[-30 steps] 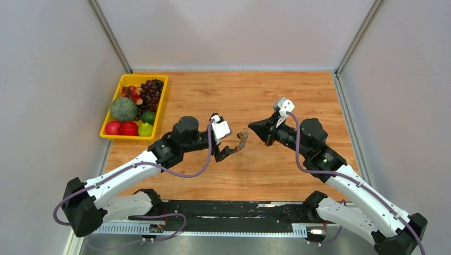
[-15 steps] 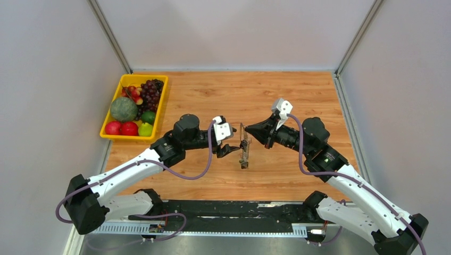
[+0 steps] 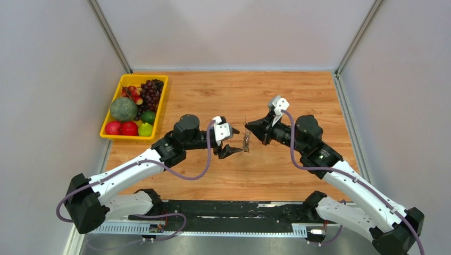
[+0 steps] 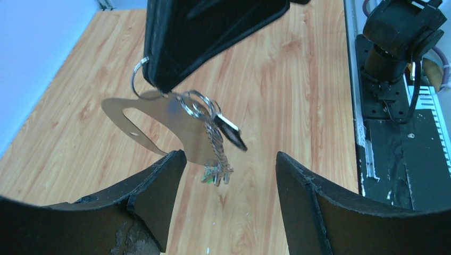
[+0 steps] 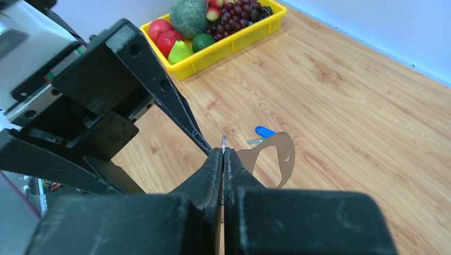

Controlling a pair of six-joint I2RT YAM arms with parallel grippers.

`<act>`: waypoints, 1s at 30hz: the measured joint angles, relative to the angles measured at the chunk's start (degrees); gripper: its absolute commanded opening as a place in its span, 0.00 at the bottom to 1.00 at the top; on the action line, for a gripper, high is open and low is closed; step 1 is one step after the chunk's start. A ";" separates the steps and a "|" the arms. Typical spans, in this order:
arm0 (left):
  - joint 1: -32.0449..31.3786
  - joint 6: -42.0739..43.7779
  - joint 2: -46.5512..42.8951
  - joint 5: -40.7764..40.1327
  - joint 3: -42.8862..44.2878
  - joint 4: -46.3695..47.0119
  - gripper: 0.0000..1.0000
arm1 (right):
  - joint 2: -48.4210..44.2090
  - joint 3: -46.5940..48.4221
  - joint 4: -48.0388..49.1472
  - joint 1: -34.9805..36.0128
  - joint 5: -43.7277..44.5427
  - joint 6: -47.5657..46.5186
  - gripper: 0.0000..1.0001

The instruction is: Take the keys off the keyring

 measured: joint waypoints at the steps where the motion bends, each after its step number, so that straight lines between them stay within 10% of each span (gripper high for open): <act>1: 0.00 -0.28 0.22 -0.02 0.00 0.61 0.73 | 0.46 -0.09 0.00 0.00 0.22 0.04 0.00; 30: -0.02 -14.16 -2.03 -16.94 -5.68 10.23 0.80 | 1.07 -0.72 0.87 0.00 15.30 5.77 0.00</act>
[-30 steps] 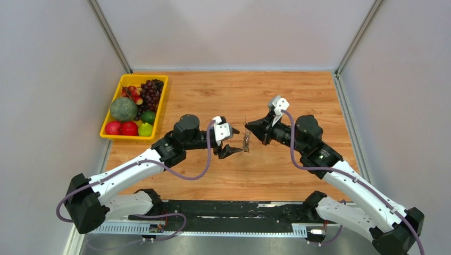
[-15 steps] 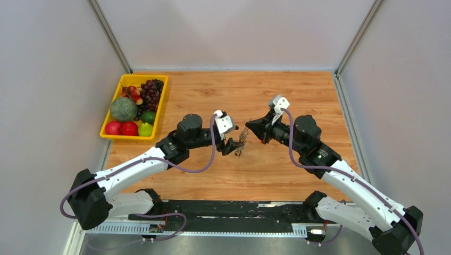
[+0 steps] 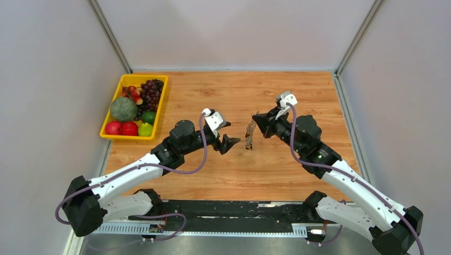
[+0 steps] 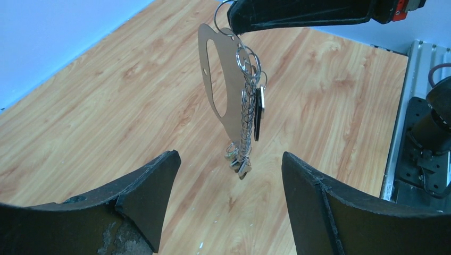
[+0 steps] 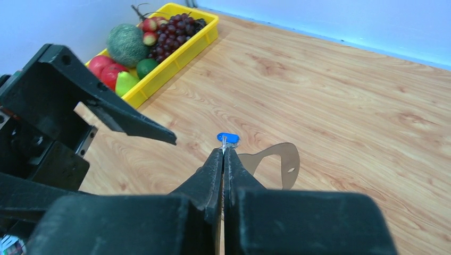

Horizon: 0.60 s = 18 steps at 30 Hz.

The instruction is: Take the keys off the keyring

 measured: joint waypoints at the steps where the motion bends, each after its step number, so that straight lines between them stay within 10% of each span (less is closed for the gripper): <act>1: 0.00 -0.33 0.02 -0.13 -0.17 0.48 0.80 | 0.00 0.00 0.04 0.00 0.94 0.26 0.00; 18: -0.76 -5.70 10.08 0.11 1.29 11.02 0.68 | 0.02 0.00 0.66 0.00 11.85 2.25 0.00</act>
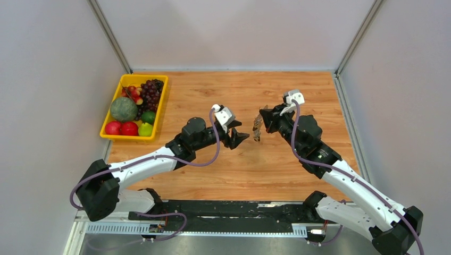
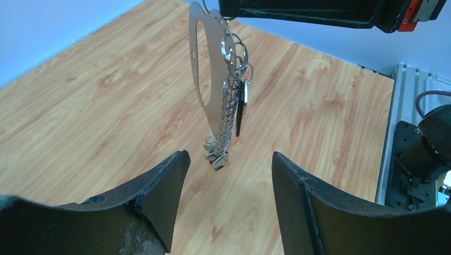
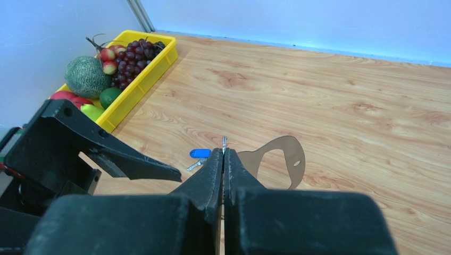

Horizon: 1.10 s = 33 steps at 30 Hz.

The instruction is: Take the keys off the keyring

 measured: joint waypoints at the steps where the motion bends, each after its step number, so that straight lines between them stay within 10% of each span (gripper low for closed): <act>1: -0.35 -0.15 0.81 -0.02 0.31 0.66 0.68 | 0.00 0.00 0.22 0.00 0.24 0.00 0.00; 11: -3.34 -0.20 7.69 -1.97 6.27 3.72 0.58 | 0.13 0.02 1.18 0.00 0.81 -0.02 0.00; 17: -3.45 0.70 11.80 -3.37 10.16 3.10 0.03 | 0.24 0.02 1.36 0.00 0.83 -0.07 0.00; 29: -3.65 1.31 8.98 -2.08 15.85 -14.23 0.00 | -2.64 -3.89 2.21 0.09 3.87 -0.68 0.01; 31: -3.63 1.31 8.66 -1.55 18.93 -21.64 0.00 | -3.37 -5.31 2.75 0.20 3.74 -0.81 0.13; 33: -3.63 1.29 8.61 -1.14 22.01 -28.61 0.00 | -4.11 -6.84 3.61 0.39 3.43 -1.07 0.47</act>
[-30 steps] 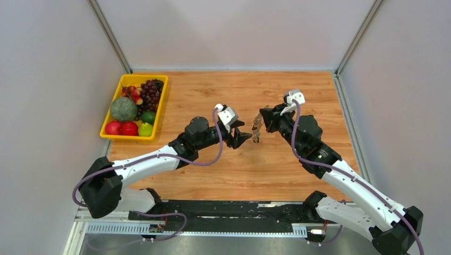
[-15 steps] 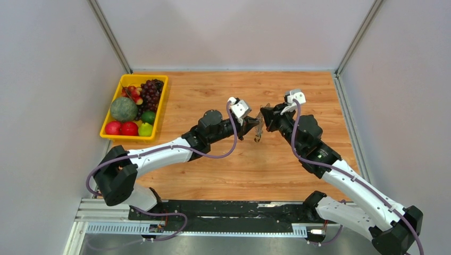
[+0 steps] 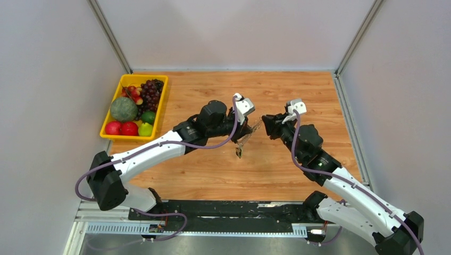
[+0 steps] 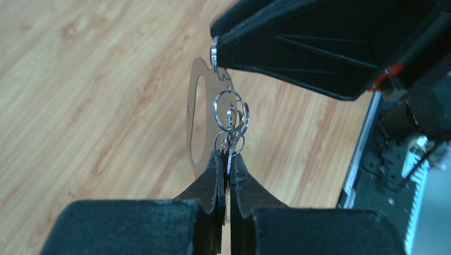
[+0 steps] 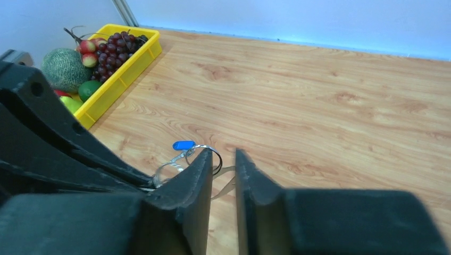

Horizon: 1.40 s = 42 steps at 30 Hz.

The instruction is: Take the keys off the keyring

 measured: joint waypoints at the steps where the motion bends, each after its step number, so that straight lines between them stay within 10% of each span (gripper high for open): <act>1: 0.00 0.00 0.00 0.17 1.16 -2.86 0.00 | -0.44 -0.79 0.28 -0.02 -0.09 -0.72 0.64; 3: -0.02 0.07 0.00 0.96 4.35 -10.71 0.00 | -1.25 -1.95 0.59 -0.20 -0.79 -1.42 0.82; 13: -0.11 5.07 1.33 6.67 19.02 -35.89 0.00 | -14.47 -9.35 4.22 -0.50 -15.58 -11.76 0.92; 30: -0.09 19.82 1.92 10.73 24.24 -51.52 0.00 | -8.22 -12.09 11.39 -0.48 -46.01 -20.96 0.87; 34: -0.09 21.59 0.85 12.74 23.96 -51.60 0.00 | -5.84 -10.99 12.33 -0.48 -48.85 -21.68 0.60; 38: -0.09 22.12 -0.83 15.23 22.82 -51.23 0.00 | -4.07 -10.51 12.70 -0.48 -51.15 -22.29 0.02; 42: 0.37 22.51 -2.54 15.08 21.18 -49.83 0.16 | -3.32 -9.79 11.08 -0.17 -52.65 -22.32 0.00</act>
